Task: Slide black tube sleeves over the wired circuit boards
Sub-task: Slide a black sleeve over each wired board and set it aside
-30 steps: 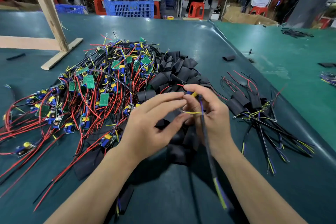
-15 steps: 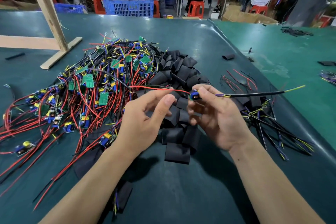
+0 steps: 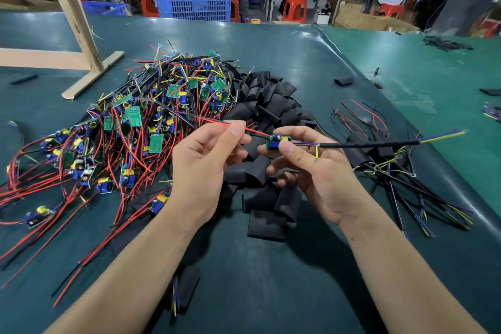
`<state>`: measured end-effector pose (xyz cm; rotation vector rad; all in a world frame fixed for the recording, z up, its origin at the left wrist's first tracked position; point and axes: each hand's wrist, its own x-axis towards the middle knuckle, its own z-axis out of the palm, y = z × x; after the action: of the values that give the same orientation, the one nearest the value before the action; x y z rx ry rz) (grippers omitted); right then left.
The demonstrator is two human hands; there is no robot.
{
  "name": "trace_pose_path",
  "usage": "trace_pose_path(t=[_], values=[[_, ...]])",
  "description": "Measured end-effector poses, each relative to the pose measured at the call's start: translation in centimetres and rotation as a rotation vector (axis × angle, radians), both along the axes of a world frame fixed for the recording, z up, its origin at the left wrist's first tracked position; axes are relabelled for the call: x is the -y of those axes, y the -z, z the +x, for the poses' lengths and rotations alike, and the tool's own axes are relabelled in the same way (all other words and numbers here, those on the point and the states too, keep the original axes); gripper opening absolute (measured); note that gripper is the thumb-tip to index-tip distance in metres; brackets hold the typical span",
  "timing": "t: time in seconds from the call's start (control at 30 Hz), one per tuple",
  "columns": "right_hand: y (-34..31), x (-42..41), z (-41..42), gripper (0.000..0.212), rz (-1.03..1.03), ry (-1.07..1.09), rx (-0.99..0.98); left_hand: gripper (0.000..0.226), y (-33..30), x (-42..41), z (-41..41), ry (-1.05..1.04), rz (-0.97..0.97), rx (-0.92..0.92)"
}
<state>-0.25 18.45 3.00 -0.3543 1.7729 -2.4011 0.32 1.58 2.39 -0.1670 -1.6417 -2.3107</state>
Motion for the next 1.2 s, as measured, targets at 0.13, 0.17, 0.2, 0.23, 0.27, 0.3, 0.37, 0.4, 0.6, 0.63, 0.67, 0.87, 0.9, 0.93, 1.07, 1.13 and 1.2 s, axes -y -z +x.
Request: trace_pose_path(t=[0.13, 0.17, 0.2, 0.23, 0.27, 0.3, 0.37, 0.4, 0.6, 0.63, 0.67, 0.87, 0.9, 0.93, 1.07, 1.13, 1.2], values=[[0.2, -0.1, -0.1, 0.021, 0.025, 0.006, -0.005, 0.012, -0.2, 0.0, 0.1, -0.065, -0.035, 0.056], [0.3, -0.1, -0.1, 0.019, 0.038, 0.005, -0.01, 0.013, -0.2, 0.1, 0.1, -0.083, -0.032, 0.075], [0.4, 0.0, -0.1, 0.018, 0.046, 0.003, -0.014, 0.015, -0.3, 0.1, 0.0, -0.095, -0.022, 0.096], [0.4, 0.0, -0.1, 0.017, 0.05, 0.001, -0.016, 0.017, -0.4, 0.2, 0.0, -0.098, -0.004, 0.115], [0.4, 0.0, -0.1, 0.017, 0.053, 0.003, -0.015, 0.02, -0.5, 0.2, -0.1, -0.092, 0.016, 0.135], [0.4, 0.0, -0.1, 0.016, 0.057, 0.006, -0.012, 0.023, -0.6, 0.2, -0.1, -0.075, 0.035, 0.155], [0.4, 0.0, -0.1, 0.014, 0.063, 0.006, -0.003, 0.03, -0.7, 0.2, -0.3, -0.043, 0.077, 0.202], [0.4, 0.0, -0.1, 0.012, 0.061, 0.002, 0.003, 0.035, -0.7, 0.3, -0.4, -0.032, 0.101, 0.228], [-0.1, -0.3, -0.2, 0.014, -0.027, 0.039, 0.072, 0.029, -1.2, 1.8, -1.2, -0.007, 0.328, 0.255], [-0.2, -0.5, -0.3, 0.015, -0.05, 0.074, 0.09, 0.029, -1.3, 2.3, -1.4, -0.028, 0.377, 0.255], [-0.4, -0.7, -0.5, 0.014, -0.078, 0.124, 0.108, 0.03, -1.3, 2.8, -1.7, -0.054, 0.428, 0.252], [-1.0, -2.4, -1.3, 0.009, -0.3, 0.41, 0.144, 0.02, -0.1, 3.5, -1.0, -0.268, -0.499, -0.209], [-1.0, -2.5, -1.3, 0.007, -0.31, 0.42, 0.146, 0.01, 0.3, 3.3, -0.8, -0.193, -0.764, -0.294], [-1.0, -2.5, -1.3, 0.006, -0.316, 0.422, 0.149, 0.012, 0.7, 3.0, -0.6, -0.119, -1.01, -0.355], [-0.8, -2.4, -1.4, 0.006, -0.29, 0.412, 0.153, 0.034, 1.8, 2.5, -0.6, 0.046, -1.368, -0.363], [-0.8, -2.3, -1.4, 0.006, -0.272, 0.401, 0.142, 0.038, 1.6, 3.3, -0.8, 0.044, -1.388, -0.35], [-0.8, -2.3, -1.3, 0.005, -0.266, 0.389, 0.133, 0.045, 1.3, 4.3, -1.0, 0.066, -1.429, -0.296]])
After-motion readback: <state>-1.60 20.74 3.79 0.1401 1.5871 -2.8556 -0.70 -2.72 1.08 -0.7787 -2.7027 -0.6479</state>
